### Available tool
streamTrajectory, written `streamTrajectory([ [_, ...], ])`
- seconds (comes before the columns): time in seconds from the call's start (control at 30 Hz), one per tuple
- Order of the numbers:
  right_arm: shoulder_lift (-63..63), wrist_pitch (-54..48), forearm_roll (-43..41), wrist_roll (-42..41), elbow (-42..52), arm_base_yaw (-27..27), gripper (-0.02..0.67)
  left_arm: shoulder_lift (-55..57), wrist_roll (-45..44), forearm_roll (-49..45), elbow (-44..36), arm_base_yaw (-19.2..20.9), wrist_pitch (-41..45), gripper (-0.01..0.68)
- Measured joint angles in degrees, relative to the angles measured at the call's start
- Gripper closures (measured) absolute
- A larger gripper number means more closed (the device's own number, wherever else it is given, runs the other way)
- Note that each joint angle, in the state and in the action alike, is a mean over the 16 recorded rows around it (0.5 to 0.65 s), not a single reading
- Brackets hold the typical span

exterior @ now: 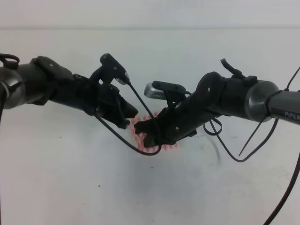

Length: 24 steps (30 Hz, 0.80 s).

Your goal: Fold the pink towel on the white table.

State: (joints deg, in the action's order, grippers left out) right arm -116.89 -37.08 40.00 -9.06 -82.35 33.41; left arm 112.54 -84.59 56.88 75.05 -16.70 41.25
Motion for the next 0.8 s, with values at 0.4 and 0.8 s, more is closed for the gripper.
streamTrajectory([
  [0.4,-0.1,-0.1,-0.2,0.0,0.0,-0.4,0.664,-1.1,1.4,0.0,0.0,0.0,-0.5,0.677],
  [0.8,1.5,2.1,-0.7,0.3,0.0,-5.4,0.666,-1.0,3.2,0.6,-0.1,-0.4,3.9,0.677],
])
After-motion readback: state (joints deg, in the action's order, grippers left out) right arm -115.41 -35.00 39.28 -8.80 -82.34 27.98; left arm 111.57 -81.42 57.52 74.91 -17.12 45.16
